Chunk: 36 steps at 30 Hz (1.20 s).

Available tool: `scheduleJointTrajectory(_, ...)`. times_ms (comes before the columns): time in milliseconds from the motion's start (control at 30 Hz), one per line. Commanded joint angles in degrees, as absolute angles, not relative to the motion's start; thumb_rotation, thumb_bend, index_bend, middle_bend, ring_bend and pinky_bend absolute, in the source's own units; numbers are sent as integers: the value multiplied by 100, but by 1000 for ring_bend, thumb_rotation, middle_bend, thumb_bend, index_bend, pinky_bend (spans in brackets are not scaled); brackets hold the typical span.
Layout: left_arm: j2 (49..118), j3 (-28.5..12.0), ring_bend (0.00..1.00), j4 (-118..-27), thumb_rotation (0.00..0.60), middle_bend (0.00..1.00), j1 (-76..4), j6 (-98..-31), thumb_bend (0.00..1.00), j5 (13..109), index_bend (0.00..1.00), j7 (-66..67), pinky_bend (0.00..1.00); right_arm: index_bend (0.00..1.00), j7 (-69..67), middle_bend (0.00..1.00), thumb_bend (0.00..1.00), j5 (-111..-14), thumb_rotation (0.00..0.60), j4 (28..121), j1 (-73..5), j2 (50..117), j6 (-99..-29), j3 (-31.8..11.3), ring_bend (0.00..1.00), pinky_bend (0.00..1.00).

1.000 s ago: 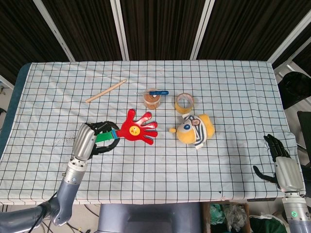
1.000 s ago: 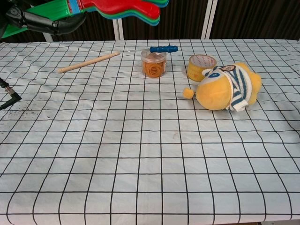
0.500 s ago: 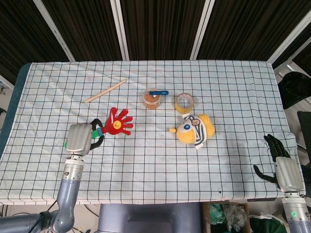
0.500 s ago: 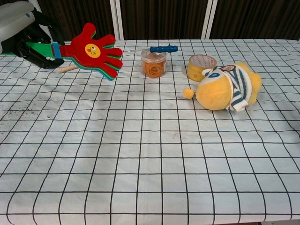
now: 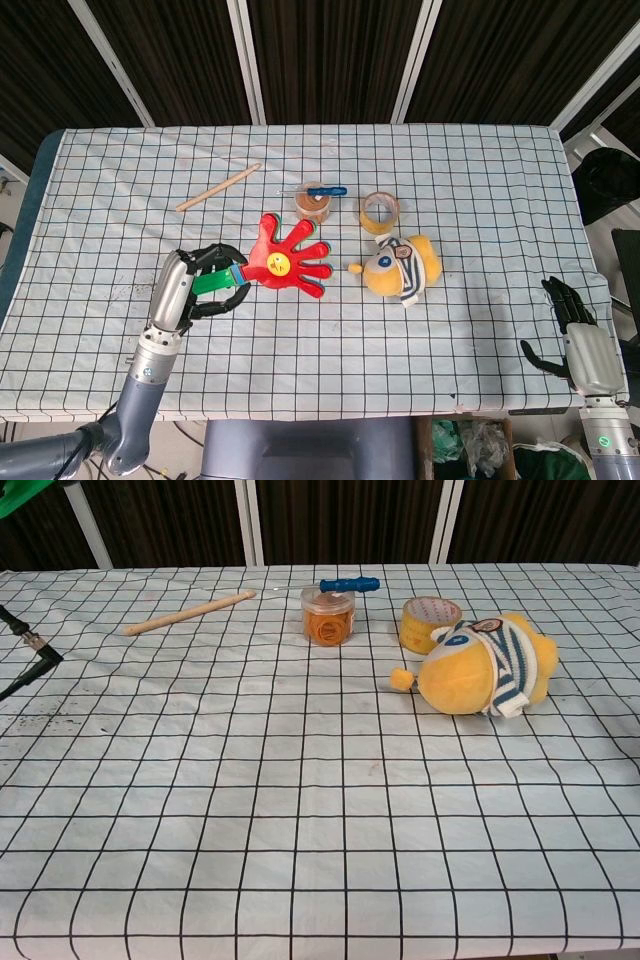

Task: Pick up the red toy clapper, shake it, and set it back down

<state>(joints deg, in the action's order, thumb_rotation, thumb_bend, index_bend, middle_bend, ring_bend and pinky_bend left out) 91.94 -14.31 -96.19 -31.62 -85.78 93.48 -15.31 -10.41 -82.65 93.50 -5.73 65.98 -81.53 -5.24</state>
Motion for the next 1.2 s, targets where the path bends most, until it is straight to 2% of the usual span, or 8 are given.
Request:
scheduleJointTrajectory(33,9103,-1446,687,-9323,600,809,-3187,-8122,526,8820,729,-992,894,0,-1040,0,259,-8258,600,9354,-573,6599,-8151,-528,5,176)
scheduleJointTrajectory(233,8958,-1713,687,-9689,600,809,-3172,-7508,525,7245,729,623,894,0,-1025,0,259,-8263,600,9346,-576,6600,-8154,-530,5,176)
scheduleJointTrajectory(367,8867,-1837,687,-9971,600,809,-3206,-7423,524,6337,730,1716,894,0,-1013,0,259,-8283,600,9332,-576,6607,-8165,-526,5,176)
scheduleJointTrajectory(633,8912,-1985,687,-10341,600,809,-3267,-7617,524,5602,730,2479,894,0,-1021,0,259,-8276,600,9334,-575,6603,-8160,-527,4,176)
scheduleJointTrajectory(733,8923,-1973,687,-10439,600,809,-3268,-7605,525,5873,730,2187,894,0,-1017,0,259,-8278,600,9339,-574,6600,-8158,-523,5,176)
scheduleJointTrajectory(900,8835,-1795,688,-10435,600,809,-3201,-7372,525,7329,729,259,892,0,-1018,0,260,-8272,600,9348,-574,6598,-8149,-521,5,176)
scheduleJointTrajectory(1033,9076,-1573,687,-9819,600,809,-3145,-8186,525,9088,729,-1441,886,0,-1025,0,260,-8277,600,9346,-571,6596,-8158,-523,4,176)
scheduleJointTrajectory(1200,9179,-1442,687,-9339,600,809,-3159,-8554,524,9574,729,-1870,886,0,-1026,0,260,-8293,600,9339,-570,6599,-8165,-519,4,175)
